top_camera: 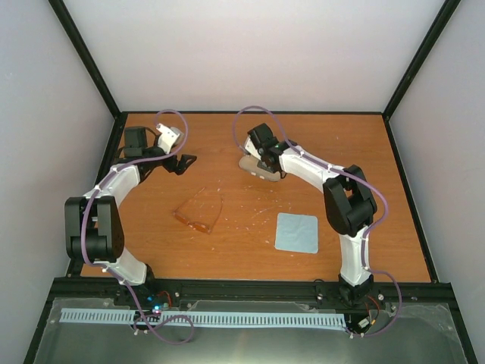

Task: Organize the sunglasses
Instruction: Adjust the sunglasses case at the center of the board.

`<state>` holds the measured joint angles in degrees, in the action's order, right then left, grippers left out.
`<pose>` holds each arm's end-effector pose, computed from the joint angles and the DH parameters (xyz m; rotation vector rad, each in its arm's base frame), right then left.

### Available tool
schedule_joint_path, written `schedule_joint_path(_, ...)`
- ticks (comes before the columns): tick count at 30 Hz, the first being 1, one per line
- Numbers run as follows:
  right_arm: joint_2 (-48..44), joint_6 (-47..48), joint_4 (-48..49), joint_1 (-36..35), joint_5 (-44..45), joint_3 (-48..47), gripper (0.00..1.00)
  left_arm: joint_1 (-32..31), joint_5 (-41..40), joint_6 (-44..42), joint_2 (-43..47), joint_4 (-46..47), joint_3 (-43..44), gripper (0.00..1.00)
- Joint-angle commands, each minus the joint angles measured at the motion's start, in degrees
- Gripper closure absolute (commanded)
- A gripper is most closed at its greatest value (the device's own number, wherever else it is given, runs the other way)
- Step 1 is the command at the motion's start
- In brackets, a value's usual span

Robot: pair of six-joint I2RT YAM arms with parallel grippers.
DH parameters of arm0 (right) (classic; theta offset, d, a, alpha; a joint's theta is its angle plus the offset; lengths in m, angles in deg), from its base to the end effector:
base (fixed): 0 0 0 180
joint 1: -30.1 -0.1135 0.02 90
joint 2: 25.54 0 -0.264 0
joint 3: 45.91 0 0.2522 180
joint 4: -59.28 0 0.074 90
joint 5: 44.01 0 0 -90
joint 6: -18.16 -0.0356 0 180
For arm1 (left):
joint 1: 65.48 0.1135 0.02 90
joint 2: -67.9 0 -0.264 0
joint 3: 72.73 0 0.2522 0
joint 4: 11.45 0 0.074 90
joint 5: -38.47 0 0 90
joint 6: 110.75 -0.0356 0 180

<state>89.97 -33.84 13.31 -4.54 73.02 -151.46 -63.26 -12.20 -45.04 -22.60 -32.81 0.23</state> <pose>0.3723 0.2375 0.2206 -1.3297 2.1191 -0.6218 0.3424 -0.0093 0.2377 0.7493 1.9798 -0.4971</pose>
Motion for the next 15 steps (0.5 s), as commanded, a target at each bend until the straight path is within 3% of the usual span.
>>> schedule_joint_path(1,-3.0,10.0,8.5,-0.3,-6.0,2.3,0.97,1.0,1.4,0.5,1.5,-1.2,0.3,0.01)
schedule_joint_path(6,0.0,12.9,8.9,-0.7,-5.3,2.4,0.97,1.1,0.4,1.5,1.4,-0.7,-0.5,0.01)
schedule_joint_path(15,4.8,21.4,18.0,-2.1,0.9,4.9,0.97,1.2,-0.5,1.8,1.5,0.7,-1.7,0.00)
